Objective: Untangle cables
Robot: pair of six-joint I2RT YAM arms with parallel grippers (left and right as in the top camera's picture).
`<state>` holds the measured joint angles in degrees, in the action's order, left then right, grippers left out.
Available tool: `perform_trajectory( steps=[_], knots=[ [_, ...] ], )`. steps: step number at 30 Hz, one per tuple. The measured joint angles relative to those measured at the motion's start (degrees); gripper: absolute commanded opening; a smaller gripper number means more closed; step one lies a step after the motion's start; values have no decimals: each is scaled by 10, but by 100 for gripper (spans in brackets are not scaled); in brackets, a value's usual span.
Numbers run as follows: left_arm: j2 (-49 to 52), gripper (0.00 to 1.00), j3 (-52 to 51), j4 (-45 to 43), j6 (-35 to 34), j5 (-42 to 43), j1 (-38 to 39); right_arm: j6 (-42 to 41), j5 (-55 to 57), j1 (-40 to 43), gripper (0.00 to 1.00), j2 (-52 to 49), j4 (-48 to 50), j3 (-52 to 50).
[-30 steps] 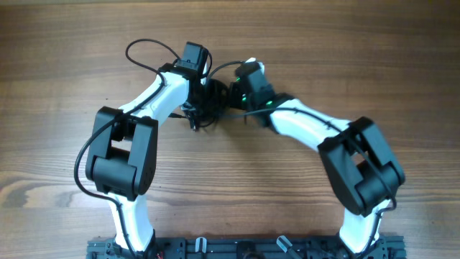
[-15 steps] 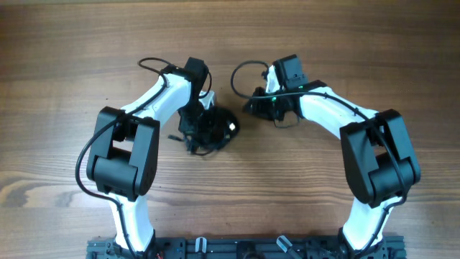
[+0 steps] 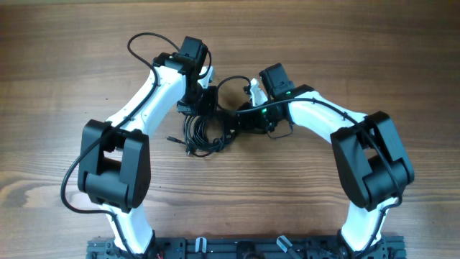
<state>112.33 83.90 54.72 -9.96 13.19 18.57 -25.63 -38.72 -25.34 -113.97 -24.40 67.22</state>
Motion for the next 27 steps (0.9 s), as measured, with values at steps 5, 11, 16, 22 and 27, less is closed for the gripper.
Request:
perform_trajectory(
  steps=[5,11,16,22,27],
  knots=[
    [9,16,0,-16,-18,-17,0,-2,19,-16,41,0,0,0],
    [41,16,0,-47,-24,-23,0,-33,64,-37,41,1,4,0],
    [57,15,2,-58,-24,-23,-1,-52,79,-43,42,2,5,2],
    [92,15,17,-80,-26,-36,-3,-60,82,-46,56,4,3,6],
    [94,15,19,-85,-28,-38,-5,-69,121,-47,57,16,-3,6]
  ],
)
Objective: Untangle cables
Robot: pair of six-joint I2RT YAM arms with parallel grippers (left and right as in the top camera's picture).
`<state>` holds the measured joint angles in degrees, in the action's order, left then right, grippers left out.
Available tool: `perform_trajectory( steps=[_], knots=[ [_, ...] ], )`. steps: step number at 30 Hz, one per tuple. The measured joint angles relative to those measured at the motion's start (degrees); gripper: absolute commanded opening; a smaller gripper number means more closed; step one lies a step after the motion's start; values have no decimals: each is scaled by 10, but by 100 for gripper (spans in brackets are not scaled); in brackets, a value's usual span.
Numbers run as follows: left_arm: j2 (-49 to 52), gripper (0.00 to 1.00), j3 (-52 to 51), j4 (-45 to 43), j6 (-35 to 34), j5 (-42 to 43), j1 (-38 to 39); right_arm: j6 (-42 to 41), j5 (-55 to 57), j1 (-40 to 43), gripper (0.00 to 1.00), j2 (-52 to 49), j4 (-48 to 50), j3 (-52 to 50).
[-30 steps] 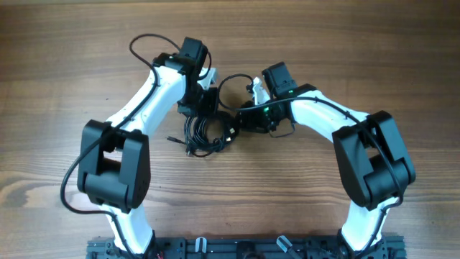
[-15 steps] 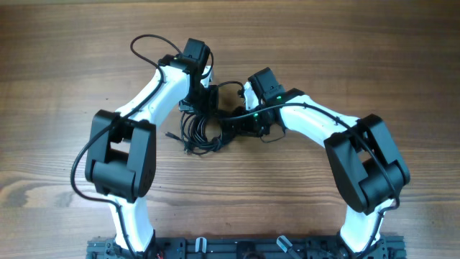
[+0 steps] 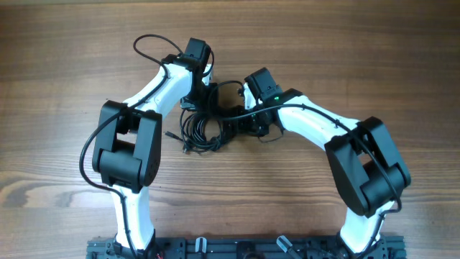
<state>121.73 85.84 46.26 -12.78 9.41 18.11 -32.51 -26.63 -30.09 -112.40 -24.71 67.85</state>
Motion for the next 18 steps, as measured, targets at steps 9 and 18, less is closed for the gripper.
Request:
perform_trajectory(
  steps=[9,18],
  knots=[
    [7,15,2,-15,0,-6,-1,-35,55,-10,54,19,-6,0],
    [7,12,2,-14,0,-6,-1,-68,141,-70,48,19,9,0]
  ],
)
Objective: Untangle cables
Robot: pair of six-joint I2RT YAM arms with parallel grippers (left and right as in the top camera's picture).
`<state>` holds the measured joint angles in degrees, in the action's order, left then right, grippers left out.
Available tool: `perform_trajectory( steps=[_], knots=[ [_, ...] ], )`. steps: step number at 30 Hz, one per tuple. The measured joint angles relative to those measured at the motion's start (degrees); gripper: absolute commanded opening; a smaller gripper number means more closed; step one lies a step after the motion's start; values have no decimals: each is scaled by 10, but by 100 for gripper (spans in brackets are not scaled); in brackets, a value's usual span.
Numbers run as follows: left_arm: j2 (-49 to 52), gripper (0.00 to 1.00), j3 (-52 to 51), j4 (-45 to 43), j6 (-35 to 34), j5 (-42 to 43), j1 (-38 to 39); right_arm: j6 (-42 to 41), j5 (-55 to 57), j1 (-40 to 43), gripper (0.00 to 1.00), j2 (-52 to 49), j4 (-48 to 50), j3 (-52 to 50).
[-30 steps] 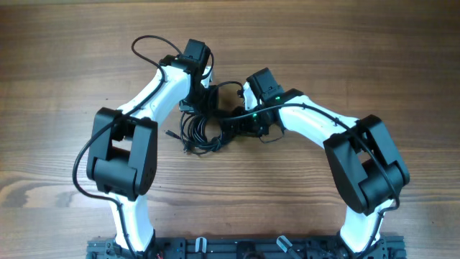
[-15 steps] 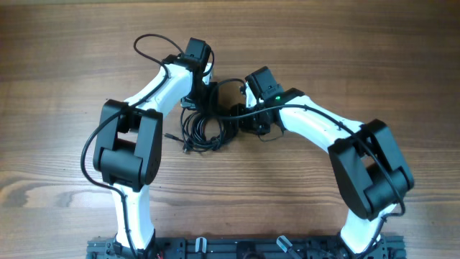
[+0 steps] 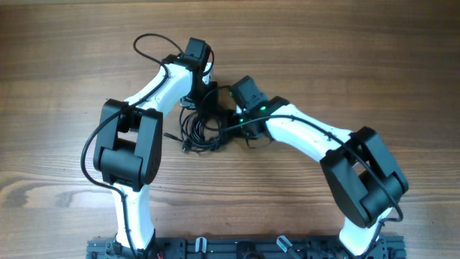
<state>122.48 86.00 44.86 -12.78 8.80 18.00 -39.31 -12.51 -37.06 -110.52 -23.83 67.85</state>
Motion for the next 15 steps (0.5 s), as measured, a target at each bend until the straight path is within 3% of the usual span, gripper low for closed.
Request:
perform_trajectory(
  steps=[6,9,15],
  knots=[
    [0,11,1,14,0,0,-1,-6,42,-10,47,0,20,0],
    [-1,4,1,24,7,11,-5,-6,66,-10,46,-2,21,0],
    [-3,8,-6,61,20,82,-36,-6,79,-10,46,-23,49,0]
  ],
)
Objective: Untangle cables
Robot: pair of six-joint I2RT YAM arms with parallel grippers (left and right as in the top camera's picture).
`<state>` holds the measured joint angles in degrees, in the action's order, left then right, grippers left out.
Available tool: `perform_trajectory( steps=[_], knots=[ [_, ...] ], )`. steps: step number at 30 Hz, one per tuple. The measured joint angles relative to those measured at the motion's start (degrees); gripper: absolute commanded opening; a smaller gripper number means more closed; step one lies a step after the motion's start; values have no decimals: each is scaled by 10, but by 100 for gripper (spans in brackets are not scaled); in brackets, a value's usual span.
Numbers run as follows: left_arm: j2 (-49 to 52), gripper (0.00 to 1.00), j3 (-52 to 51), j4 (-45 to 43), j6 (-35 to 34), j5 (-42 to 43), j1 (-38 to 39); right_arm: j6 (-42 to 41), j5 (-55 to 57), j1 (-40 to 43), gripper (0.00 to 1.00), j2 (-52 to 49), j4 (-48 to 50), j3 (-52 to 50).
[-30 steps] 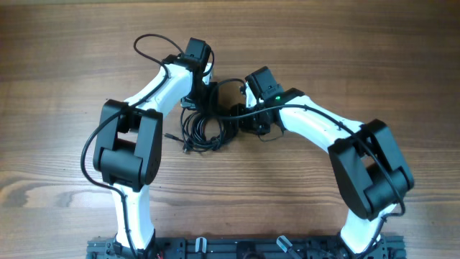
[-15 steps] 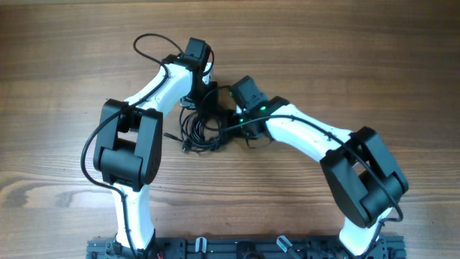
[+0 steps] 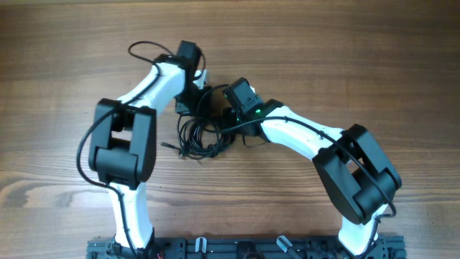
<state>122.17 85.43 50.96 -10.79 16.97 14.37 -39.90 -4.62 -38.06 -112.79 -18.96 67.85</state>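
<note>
A tangled bundle of black cables (image 3: 195, 137) lies on the wooden table at its middle, with a plug end (image 3: 167, 144) sticking out to the left and a thin loop (image 3: 215, 89) rising at the top. My left gripper (image 3: 190, 102) points down at the bundle's upper left edge and looks shut on a strand there. My right gripper (image 3: 221, 119) reaches in from the right, over the bundle's upper right edge. Its fingers are dark against the cables, so their gap does not show.
The wooden table (image 3: 374, 65) stretches around the arms on all sides. The left arm's own black lead (image 3: 141, 49) loops above its wrist. A black rail (image 3: 244, 248) with the arm bases runs along the front edge.
My left gripper has shifted a little to the left and the bundle has moved left with it. My right gripper has followed leftward, staying at the bundle's right edge.
At first my left gripper stood on the bundle's top and my right gripper lay farther right, beside the thin loop. My right gripper then came closer to the bundle in steps. Now both sit on the bundle's upper edge, which has shifted left.
</note>
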Motion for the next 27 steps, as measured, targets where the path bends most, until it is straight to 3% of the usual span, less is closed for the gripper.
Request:
perform_trajectory(
  steps=[6,12,15,21,27],
  knots=[
    [-55,15,-7,4,3,137,-73,0,2,0,42,-2,5,0],
    [-122,17,-7,21,-12,191,-108,28,-8,0,37,-5,18,0],
    [-124,17,-7,43,-19,193,-108,44,-9,0,38,0,12,0],
    [-123,20,-7,73,-48,115,-108,87,-39,0,39,30,9,0],
    [-123,41,-7,90,-60,55,-108,101,-61,-2,38,33,-14,0]
  ],
)
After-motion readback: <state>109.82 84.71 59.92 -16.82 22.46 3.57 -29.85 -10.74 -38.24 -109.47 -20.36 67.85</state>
